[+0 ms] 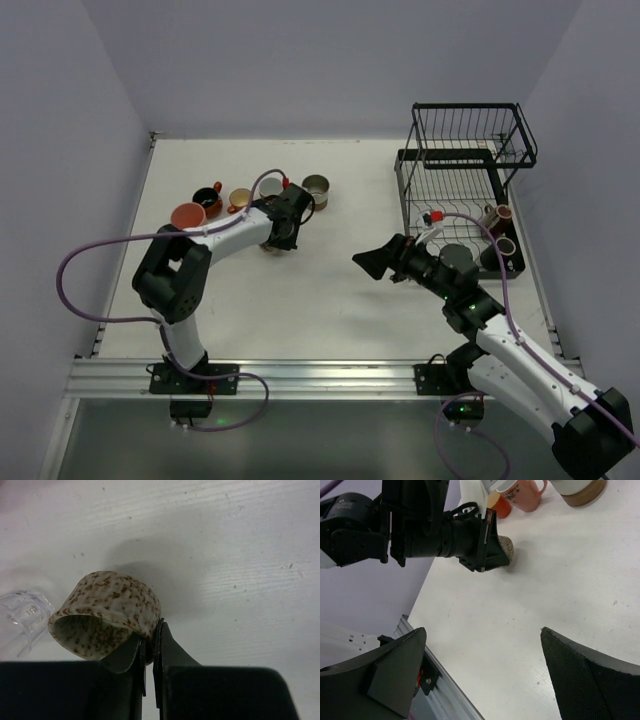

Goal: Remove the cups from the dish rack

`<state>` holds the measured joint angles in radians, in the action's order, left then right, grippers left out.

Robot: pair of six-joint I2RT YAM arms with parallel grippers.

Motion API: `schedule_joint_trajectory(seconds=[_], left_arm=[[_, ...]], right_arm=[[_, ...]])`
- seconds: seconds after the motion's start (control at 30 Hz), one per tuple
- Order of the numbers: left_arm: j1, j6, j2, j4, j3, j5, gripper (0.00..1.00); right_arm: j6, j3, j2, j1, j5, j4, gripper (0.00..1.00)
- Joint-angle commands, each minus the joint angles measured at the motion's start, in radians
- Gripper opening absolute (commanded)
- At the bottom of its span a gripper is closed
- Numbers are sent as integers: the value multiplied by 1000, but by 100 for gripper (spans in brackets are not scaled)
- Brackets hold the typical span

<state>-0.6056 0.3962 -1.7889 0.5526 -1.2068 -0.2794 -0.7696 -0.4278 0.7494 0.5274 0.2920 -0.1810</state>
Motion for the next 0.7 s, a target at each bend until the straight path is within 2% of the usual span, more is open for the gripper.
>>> schedule_joint_trajectory(seconds=[0.0,0.17,0.23,0.3,0.43,0.67], left_arm=[[18,-69,-45,85,-97,-63,0],[64,-91,-93,115,-137,-15,2],[84,-100,-107,128,-146,6,11],[90,-112,-124,158,-171,-10,16],[90,-125,-133,179,-195,-26,40],[89,-126,-90,162,-183,11,55]], right_arm=[[52,6,-16,2,-33,26,99],[72,4,-12,3,-47,32,99],[79,1,-10,2,-54,37,99],[84,0,-12,2,-66,41,99],[95,-3,-19,3,-85,49,99],[110,-19,-42,3,-134,98,99]])
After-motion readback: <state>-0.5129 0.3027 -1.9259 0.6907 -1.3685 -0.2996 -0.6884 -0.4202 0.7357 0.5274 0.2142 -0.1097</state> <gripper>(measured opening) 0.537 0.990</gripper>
